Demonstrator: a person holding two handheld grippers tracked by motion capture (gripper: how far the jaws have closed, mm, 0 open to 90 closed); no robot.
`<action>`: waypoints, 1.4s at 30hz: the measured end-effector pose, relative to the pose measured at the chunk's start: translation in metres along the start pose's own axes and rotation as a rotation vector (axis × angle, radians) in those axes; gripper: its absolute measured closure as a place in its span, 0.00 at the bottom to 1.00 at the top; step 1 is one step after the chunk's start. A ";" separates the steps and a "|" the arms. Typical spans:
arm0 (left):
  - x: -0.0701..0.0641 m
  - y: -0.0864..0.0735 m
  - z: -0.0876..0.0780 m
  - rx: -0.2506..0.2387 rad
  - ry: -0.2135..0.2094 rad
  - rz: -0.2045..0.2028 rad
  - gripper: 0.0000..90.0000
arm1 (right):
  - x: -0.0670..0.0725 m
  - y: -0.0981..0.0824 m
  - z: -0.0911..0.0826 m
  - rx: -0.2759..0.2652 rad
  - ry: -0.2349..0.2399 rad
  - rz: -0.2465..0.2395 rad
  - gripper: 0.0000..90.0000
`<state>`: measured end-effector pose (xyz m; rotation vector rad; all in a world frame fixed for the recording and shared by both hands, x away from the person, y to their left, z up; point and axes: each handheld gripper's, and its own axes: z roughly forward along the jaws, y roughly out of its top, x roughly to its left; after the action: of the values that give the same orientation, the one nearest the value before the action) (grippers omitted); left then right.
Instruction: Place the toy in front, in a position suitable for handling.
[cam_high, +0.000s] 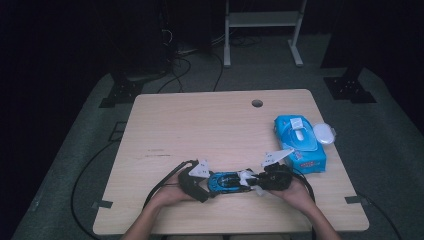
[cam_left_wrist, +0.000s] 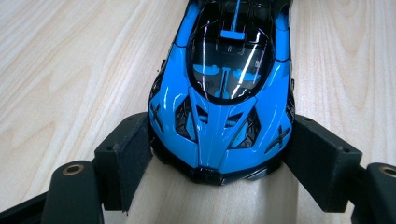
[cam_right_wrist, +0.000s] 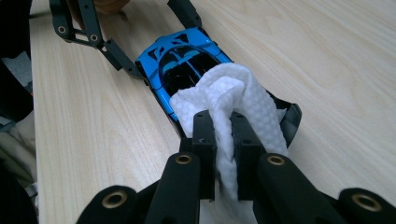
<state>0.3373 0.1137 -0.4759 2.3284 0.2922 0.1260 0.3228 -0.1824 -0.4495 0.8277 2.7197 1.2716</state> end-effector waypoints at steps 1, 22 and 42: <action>0.002 0.000 -0.001 -0.006 -0.011 -0.011 0.26 | 0.000 0.000 0.001 0.006 -0.002 -0.008 0.91; 0.021 -0.005 -0.007 -0.093 -0.115 -0.211 0.23 | 0.009 -0.001 0.003 0.018 -0.054 -0.090 0.92; 0.030 -0.008 -0.004 -0.088 -0.153 -0.313 0.25 | 0.016 -0.010 0.002 -0.026 -0.081 -0.175 0.93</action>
<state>0.3638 0.1295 -0.4785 2.1614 0.5564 -0.1889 0.3048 -0.1787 -0.4550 0.6095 2.6388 1.2075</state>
